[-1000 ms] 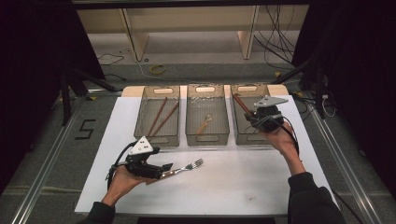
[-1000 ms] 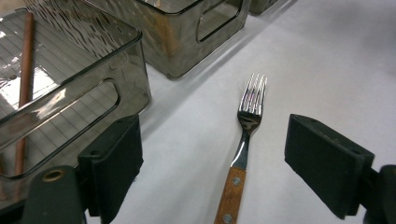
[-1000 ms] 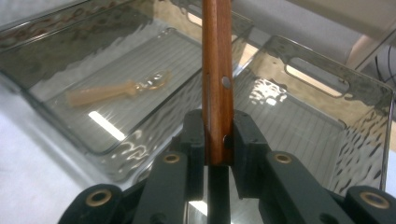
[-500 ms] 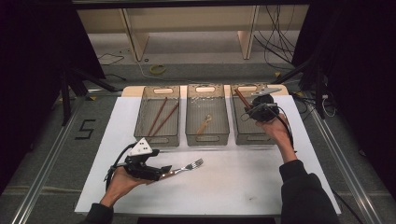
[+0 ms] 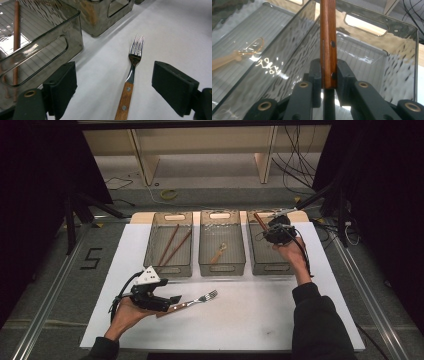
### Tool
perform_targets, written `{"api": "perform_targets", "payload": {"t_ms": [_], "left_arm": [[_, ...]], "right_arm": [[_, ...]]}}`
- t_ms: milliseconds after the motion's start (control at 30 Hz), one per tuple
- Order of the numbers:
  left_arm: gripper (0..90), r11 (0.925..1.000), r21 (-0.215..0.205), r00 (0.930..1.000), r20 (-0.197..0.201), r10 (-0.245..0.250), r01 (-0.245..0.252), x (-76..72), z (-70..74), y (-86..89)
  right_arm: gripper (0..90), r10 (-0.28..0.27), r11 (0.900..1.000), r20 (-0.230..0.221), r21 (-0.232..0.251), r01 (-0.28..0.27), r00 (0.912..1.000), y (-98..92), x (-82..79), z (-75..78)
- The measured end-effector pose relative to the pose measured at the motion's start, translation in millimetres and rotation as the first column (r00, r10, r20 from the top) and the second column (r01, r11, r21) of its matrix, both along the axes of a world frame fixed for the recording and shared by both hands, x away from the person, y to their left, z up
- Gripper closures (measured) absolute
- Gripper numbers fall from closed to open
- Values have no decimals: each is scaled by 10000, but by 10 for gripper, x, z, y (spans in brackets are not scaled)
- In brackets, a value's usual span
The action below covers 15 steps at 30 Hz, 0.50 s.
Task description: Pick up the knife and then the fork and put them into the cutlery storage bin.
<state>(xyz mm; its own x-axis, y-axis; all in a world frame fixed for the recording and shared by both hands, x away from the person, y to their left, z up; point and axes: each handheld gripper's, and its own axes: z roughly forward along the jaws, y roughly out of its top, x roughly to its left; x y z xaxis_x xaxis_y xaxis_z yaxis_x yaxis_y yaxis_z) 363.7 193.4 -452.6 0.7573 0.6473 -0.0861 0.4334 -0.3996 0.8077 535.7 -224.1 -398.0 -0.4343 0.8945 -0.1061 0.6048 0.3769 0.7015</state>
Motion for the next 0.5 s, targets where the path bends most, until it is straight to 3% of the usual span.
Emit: {"api": "perform_targets", "payload": {"t_ms": [200,333,500], "left_arm": [[193,10000,44,10000,-71,-66,66,4,-9,-4],[193,10000,-31,9999,-59,-92,92,-1,6,-5],[195,10000,51,10000,-92,-16,16,8,-3,10]], "right_arm": [[762,-331,9994,-63,-29,330,9994,33,70,-22],[584,-518,9985,-133,143,520,9986,68,110,-8],[499,-395,9984,69,396,392,9992,65,28,69]]}}
